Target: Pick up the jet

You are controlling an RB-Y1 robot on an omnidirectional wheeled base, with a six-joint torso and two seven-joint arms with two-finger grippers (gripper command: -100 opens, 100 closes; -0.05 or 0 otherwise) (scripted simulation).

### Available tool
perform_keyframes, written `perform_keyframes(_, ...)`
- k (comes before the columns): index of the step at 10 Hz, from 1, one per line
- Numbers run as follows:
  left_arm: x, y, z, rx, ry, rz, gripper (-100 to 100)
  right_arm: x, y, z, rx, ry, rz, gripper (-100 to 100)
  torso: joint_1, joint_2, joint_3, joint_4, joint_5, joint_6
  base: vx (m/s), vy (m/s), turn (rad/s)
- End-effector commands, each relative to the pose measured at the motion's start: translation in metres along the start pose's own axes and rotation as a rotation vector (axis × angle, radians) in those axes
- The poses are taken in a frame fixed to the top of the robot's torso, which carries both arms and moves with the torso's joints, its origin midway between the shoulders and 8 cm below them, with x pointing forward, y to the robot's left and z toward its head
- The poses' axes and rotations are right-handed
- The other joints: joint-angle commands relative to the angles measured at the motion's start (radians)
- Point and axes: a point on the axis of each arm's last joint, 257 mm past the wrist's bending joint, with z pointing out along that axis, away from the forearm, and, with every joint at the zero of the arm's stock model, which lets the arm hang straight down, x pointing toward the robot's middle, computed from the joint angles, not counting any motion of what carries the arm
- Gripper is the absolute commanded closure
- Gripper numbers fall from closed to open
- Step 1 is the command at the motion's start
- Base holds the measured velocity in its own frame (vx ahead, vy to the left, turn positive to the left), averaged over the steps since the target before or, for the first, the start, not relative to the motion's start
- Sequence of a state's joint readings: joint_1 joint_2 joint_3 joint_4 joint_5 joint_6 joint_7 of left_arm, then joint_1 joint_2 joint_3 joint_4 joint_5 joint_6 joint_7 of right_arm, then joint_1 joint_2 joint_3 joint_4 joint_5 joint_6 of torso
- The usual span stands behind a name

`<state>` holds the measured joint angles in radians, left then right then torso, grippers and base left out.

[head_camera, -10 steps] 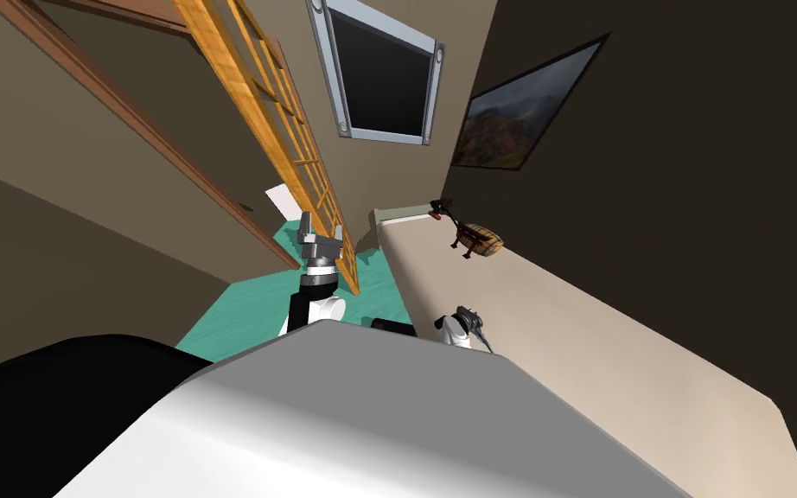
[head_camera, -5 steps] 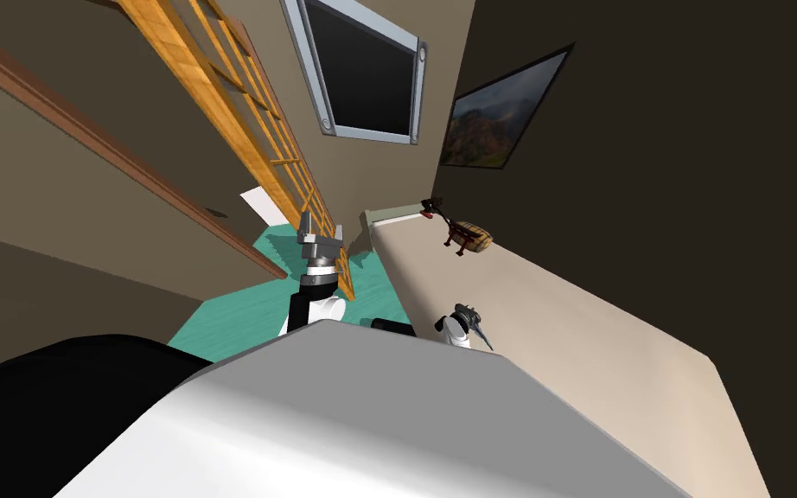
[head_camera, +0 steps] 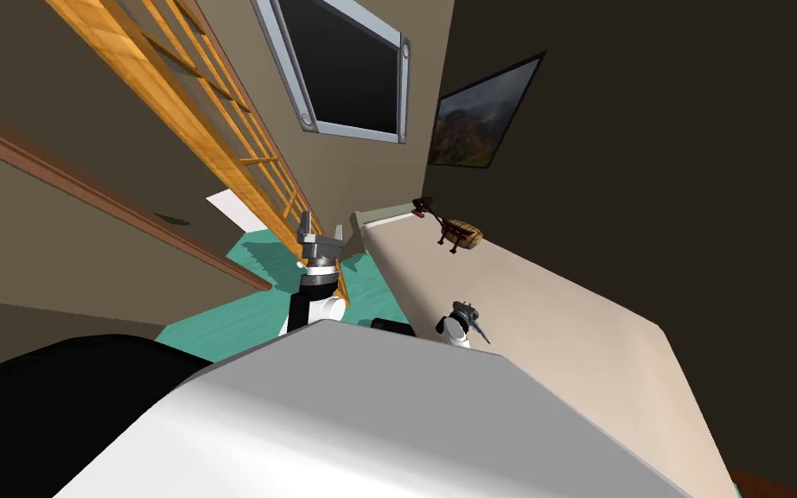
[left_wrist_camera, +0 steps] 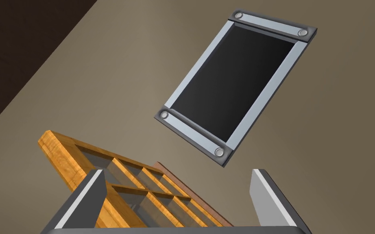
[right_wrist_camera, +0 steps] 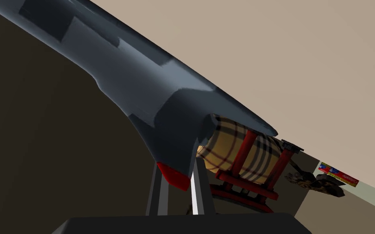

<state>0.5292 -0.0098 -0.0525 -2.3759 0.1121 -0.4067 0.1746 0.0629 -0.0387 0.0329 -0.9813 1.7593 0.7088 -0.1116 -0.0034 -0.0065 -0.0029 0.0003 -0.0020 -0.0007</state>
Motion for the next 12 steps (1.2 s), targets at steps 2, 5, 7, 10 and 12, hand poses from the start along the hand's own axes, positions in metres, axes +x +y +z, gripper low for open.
perform_keyframes(2,0.000,0.000,0.000,0.000,0.000,0.000,0,-0.001,0.005,0.001,-0.042,-0.013,-0.014,100,0.002,-0.002,-0.001,-0.001,0.001,0.003,0.066,0.084,-0.376)
perform_keyframes(5,0.000,0.000,0.000,0.000,0.000,0.000,0,-0.010,0.016,0.000,-0.081,-0.048,-0.069,100,0.000,-0.001,-0.001,-0.001,-0.001,0.000,0.012,0.025,-0.038)
perform_keyframes(7,0.000,0.000,0.000,0.000,0.000,0.000,0,-0.005,0.019,0.000,-0.119,-0.043,-0.078,100,0.001,-0.002,-0.002,-0.002,-0.001,0.002,0.058,0.087,-0.332)
perform_keyframes(10,0.000,0.000,0.000,0.000,0.000,0.000,0,-0.002,0.021,-0.001,-0.154,-0.047,-0.112,100,-0.002,-0.001,-0.002,-0.004,-0.003,0.002,0.037,0.064,-0.176)
perform_keyframes(12,0.000,0.000,0.000,0.000,0.000,0.000,0,-0.003,0.035,-0.004,-0.209,-0.063,-0.168,100,0.001,-0.002,-0.004,-0.007,-0.003,0.005,0.040,0.089,-0.318)
